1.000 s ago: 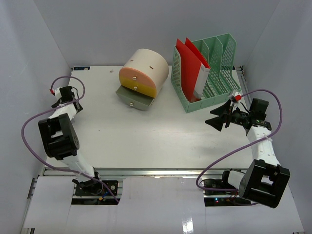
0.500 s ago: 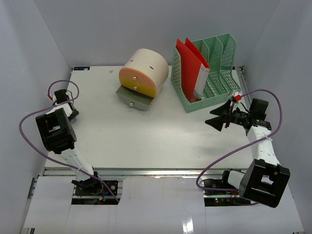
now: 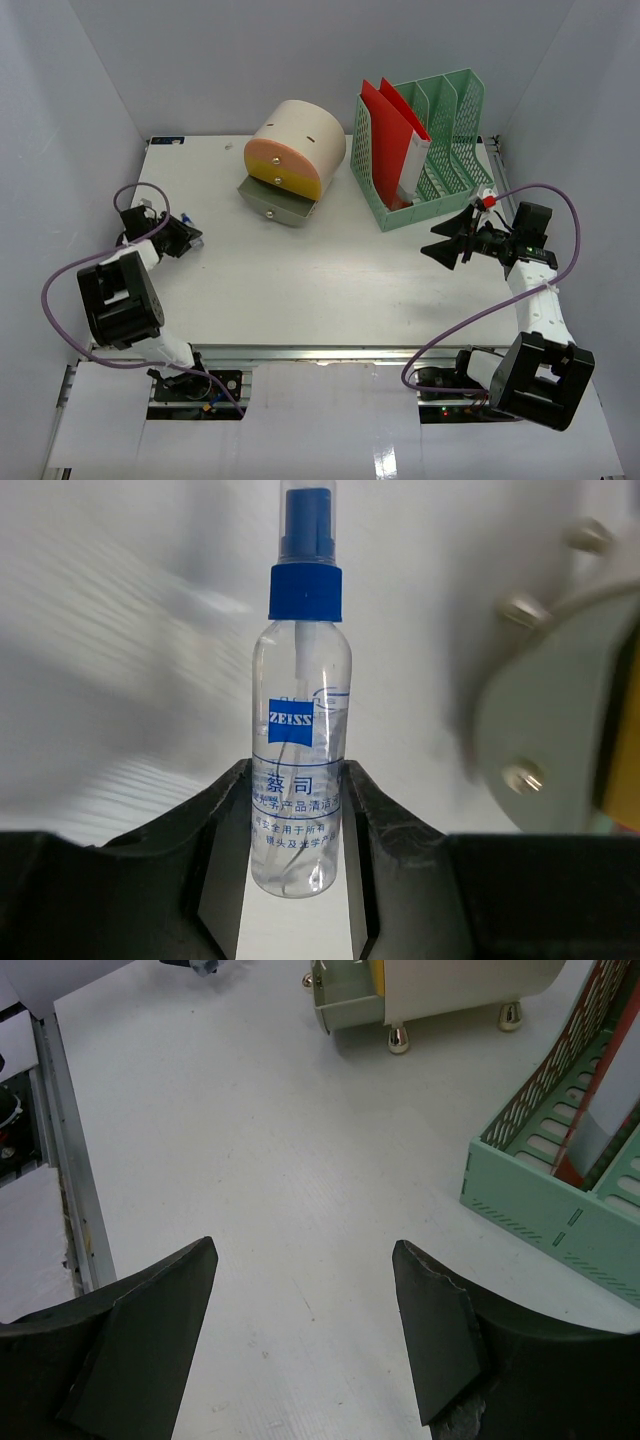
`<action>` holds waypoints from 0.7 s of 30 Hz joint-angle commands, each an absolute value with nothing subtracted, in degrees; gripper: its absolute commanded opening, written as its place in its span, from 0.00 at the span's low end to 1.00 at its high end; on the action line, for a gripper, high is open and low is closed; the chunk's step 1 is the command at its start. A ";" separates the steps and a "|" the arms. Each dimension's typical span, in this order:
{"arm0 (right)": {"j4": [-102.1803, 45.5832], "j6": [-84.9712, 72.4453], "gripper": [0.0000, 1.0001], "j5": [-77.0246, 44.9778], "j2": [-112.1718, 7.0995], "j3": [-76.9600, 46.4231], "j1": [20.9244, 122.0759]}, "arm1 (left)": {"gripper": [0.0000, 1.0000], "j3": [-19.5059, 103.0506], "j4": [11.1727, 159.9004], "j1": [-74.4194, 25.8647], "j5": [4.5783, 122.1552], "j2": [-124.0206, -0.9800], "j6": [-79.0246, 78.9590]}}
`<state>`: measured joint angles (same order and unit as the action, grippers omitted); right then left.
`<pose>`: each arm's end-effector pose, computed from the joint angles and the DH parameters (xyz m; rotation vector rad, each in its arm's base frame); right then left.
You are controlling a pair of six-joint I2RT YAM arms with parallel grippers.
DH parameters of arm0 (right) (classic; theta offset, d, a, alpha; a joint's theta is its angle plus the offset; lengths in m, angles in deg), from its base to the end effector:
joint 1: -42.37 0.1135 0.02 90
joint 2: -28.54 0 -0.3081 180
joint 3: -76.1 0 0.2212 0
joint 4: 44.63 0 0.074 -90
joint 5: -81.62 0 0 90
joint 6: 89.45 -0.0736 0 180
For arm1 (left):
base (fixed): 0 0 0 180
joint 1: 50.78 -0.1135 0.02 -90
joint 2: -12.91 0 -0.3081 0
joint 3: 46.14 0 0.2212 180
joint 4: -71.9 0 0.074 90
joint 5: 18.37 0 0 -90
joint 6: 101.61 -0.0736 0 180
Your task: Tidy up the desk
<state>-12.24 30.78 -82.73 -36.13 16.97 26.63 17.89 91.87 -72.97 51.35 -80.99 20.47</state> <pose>0.1948 0.0187 0.3129 -0.8422 1.6129 0.8657 0.3106 0.0991 0.2014 -0.9658 2.2323 -0.5089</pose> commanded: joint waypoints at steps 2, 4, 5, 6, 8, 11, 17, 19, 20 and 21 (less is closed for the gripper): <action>-11.40 31.40 0.77 -84.50 -33.95 15.28 26.47 | 0.11 7.24 74.57 -65.73 29.27 -68.49 38.65; -11.40 31.31 0.77 -84.83 -33.75 15.28 26.47 | 0.11 6.10 72.57 -62.80 29.74 -65.18 43.24; -11.40 31.31 0.77 -84.99 -33.67 15.28 26.47 | 0.11 5.98 71.76 -60.81 30.41 -63.60 45.65; -11.40 31.31 0.77 -85.13 -33.62 15.28 26.47 | 0.11 6.41 71.56 -59.10 31.38 -62.90 47.07; -11.39 31.31 0.77 -85.30 -33.49 15.19 26.47 | 0.11 8.41 71.56 -54.88 33.63 -62.52 49.53; -11.32 31.31 0.77 -85.26 -33.22 15.28 26.47 | 0.11 11.38 71.65 -48.90 38.28 -63.52 52.35; -11.38 31.31 0.77 -85.17 -33.18 15.28 26.41 | 0.12 17.29 73.46 -44.24 46.10 -69.42 58.06; -11.32 31.31 0.77 -85.08 -33.24 15.28 26.46 | 0.12 19.08 73.84 -43.26 48.62 -71.27 59.74; -11.32 31.31 0.77 -85.04 -33.24 15.28 26.46 | 0.12 20.04 74.12 -42.73 50.18 -72.01 60.31; -11.32 31.31 0.77 -85.00 -33.24 15.28 26.44 | 0.12 20.98 74.54 -42.17 51.35 -72.66 60.94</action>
